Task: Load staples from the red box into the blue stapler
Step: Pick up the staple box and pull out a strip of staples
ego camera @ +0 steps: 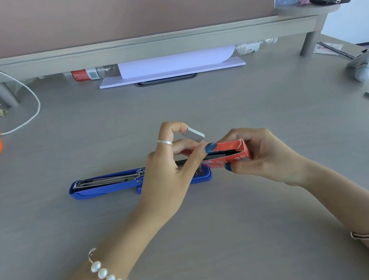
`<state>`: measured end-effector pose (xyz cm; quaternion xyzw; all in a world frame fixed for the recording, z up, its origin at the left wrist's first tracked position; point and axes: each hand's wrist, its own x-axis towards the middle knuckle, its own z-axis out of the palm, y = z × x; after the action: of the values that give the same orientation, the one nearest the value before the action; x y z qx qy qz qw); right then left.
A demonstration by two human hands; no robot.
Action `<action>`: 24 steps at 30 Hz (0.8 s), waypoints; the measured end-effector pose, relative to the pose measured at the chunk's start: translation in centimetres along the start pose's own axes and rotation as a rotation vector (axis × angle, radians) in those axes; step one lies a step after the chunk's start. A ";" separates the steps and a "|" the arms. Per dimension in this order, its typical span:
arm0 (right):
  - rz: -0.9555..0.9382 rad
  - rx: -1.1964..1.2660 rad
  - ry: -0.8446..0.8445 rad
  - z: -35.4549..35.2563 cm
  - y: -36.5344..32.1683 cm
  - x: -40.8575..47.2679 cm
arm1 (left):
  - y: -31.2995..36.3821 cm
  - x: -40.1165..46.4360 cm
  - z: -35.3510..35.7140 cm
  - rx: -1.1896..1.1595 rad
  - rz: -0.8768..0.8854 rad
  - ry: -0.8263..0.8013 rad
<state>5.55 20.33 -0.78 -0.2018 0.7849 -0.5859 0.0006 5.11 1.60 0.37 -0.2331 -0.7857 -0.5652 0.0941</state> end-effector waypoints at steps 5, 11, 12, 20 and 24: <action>0.006 0.007 0.019 -0.1 -0.1 0.0 | -0.1 -0.1 0.2 0.033 -0.011 -0.025; 0.024 -0.004 0.006 -0.1 -0.1 -0.1 | -0.7 0.4 -0.2 -0.212 -0.146 -0.130; 0.027 0.000 0.013 -0.1 -0.1 -0.1 | -0.7 0.5 -0.2 -0.251 -0.162 -0.129; 0.029 -0.111 0.032 -0.3 -0.5 -0.1 | -1.0 0.7 0.1 -0.222 -0.171 -0.051; -0.062 -0.515 0.178 -1.7 -0.8 -0.3 | -1.4 1.6 -1.2 -0.244 -0.215 0.128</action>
<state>5.69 21.78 0.41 -0.1670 0.8984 -0.3823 -0.1374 2.90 0.57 0.27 -0.1212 -0.7239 -0.6770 0.0540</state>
